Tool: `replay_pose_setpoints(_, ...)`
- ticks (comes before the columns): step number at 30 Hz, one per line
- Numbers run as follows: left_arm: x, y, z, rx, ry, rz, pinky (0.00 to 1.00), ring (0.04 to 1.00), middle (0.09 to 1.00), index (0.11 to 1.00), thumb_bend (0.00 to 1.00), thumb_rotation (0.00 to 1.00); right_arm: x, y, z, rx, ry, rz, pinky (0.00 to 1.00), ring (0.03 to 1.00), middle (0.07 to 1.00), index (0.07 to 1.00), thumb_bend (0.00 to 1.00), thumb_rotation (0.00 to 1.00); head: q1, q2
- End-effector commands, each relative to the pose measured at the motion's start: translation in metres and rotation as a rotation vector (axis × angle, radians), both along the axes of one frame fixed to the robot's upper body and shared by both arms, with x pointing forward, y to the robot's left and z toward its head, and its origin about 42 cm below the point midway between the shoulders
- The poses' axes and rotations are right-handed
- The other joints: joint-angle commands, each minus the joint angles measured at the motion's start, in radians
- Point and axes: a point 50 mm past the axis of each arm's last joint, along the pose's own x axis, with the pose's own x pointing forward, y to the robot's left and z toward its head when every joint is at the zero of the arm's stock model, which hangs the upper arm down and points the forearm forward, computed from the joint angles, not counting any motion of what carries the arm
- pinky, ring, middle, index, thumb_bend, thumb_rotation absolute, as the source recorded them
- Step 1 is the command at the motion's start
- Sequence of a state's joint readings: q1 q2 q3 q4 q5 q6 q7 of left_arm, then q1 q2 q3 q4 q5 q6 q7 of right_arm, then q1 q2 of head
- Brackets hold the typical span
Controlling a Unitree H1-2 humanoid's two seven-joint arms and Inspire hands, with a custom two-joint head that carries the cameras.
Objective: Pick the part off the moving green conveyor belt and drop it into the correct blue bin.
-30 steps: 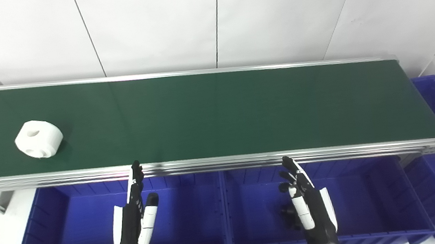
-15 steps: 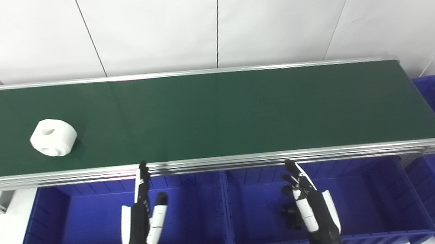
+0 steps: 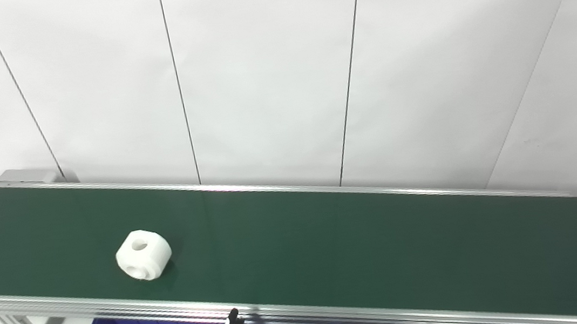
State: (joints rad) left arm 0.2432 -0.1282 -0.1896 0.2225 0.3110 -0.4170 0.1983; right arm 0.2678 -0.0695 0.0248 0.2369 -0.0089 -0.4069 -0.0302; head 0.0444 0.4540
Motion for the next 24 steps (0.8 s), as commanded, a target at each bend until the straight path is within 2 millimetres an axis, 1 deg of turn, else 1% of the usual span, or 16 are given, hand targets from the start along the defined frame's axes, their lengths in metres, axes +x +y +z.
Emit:
replay_pose_setpoints(1,0.009,-0.034,0.020,-0.077,-0.072,-0.008,0.86,0.908,0.969,1.000,0.50,0.75,0.006,-0.005,0.012,-0.010,-0.086,0.014,0.91,0.943,0.974,0.969,0.79,1.00,0.016,0.010)
replay_pose_setpoints(6,0.010,-0.034,0.025,-0.066,-0.067,-0.005,0.85,0.911,0.976,1.000,0.53,0.74,0.005,-0.005,0.015,-0.024,-0.086,0.021,0.95,0.967,0.999,0.996,0.76,1.00,0.034,0.014)
replay_pose_setpoints(8,0.010,-0.032,0.029,-0.065,-0.077,-0.013,0.84,0.911,0.976,1.000,0.59,0.71,0.005,-0.003,0.017,-0.017,-0.092,0.020,0.95,0.968,0.998,0.995,0.74,1.00,0.035,0.020)
replay_pose_setpoints(9,0.010,-0.030,0.033,-0.065,-0.099,-0.026,0.85,0.916,0.978,1.000,0.65,0.67,0.005,-0.003,0.017,-0.012,-0.094,0.022,0.96,0.972,0.999,0.993,0.73,1.00,0.035,0.021)
replay_pose_setpoints(12,0.015,-0.021,0.057,-0.045,-0.204,-0.081,0.80,0.892,0.931,0.999,0.87,0.52,0.006,-0.001,0.020,-0.016,-0.093,0.028,0.98,0.982,1.000,0.999,0.73,1.00,0.035,0.040)
replay_pose_setpoints(13,0.018,-0.019,0.066,-0.038,-0.243,-0.088,0.79,0.887,0.921,0.996,0.90,0.49,0.006,0.000,0.020,-0.020,-0.092,0.030,0.98,0.981,1.000,1.000,0.73,1.00,0.034,0.047)
replay_pose_setpoints(14,0.020,-0.017,0.071,-0.034,-0.266,-0.090,0.76,0.865,0.894,0.978,0.94,0.43,0.006,0.000,0.021,-0.022,-0.092,0.031,0.99,0.981,1.000,1.000,0.73,1.00,0.034,0.047)
replay_pose_setpoints(15,0.026,-0.013,0.084,-0.024,-0.296,-0.090,0.75,0.857,0.884,0.972,0.96,0.41,0.007,0.001,0.021,-0.026,-0.097,0.033,0.99,0.981,1.000,1.000,0.73,1.00,0.026,0.050)
replay_pose_setpoints(16,0.029,-0.011,0.093,-0.017,-0.313,-0.089,0.72,0.818,0.861,0.924,0.98,0.36,0.007,0.002,0.021,-0.029,-0.101,0.035,0.99,0.980,1.000,1.000,0.74,1.00,0.025,0.050)
replay_pose_setpoints(17,0.035,-0.003,0.106,0.011,-0.340,-0.094,0.71,0.805,0.852,0.908,0.99,0.34,0.008,0.003,0.021,-0.026,-0.104,0.035,0.99,0.979,1.000,1.000,0.74,1.00,0.016,0.058)
replay_pose_setpoints(18,0.039,0.002,0.115,0.032,-0.357,-0.097,0.68,0.775,0.829,0.876,1.00,0.30,0.008,0.004,0.021,-0.023,-0.105,0.034,0.97,0.977,1.000,0.998,0.76,1.00,0.016,0.058)
replay_pose_setpoints(19,0.046,0.011,0.124,0.092,-0.385,-0.103,0.66,0.760,0.817,0.860,1.00,0.27,0.009,0.006,0.022,-0.018,-0.108,0.033,0.96,0.976,1.000,0.997,0.76,1.00,0.007,0.064)
replay_pose_setpoints(20,0.054,0.020,0.133,0.162,-0.407,-0.114,0.62,0.725,0.798,0.834,1.00,0.27,0.009,0.007,0.021,-0.016,-0.108,0.032,0.95,0.972,0.999,0.990,0.77,1.00,0.001,0.065)
replay_pose_setpoints(22,0.070,0.038,0.151,0.297,-0.442,-0.147,0.60,0.727,0.802,0.836,1.00,0.29,0.010,0.007,0.021,-0.011,-0.113,0.033,0.92,0.960,0.990,0.977,0.77,1.00,-0.002,0.075)
replay_pose_setpoints(23,0.074,0.042,0.155,0.328,-0.447,-0.158,0.60,0.732,0.805,0.839,1.00,0.29,0.011,0.007,0.021,-0.010,-0.115,0.033,0.92,0.957,0.987,0.974,0.78,1.00,-0.003,0.078)
replay_pose_setpoints(24,0.081,0.048,0.161,0.370,-0.457,-0.177,0.63,0.759,0.819,0.849,1.00,0.29,0.012,0.007,0.021,-0.009,-0.113,0.032,0.91,0.949,0.981,0.969,0.79,1.00,-0.007,0.082)
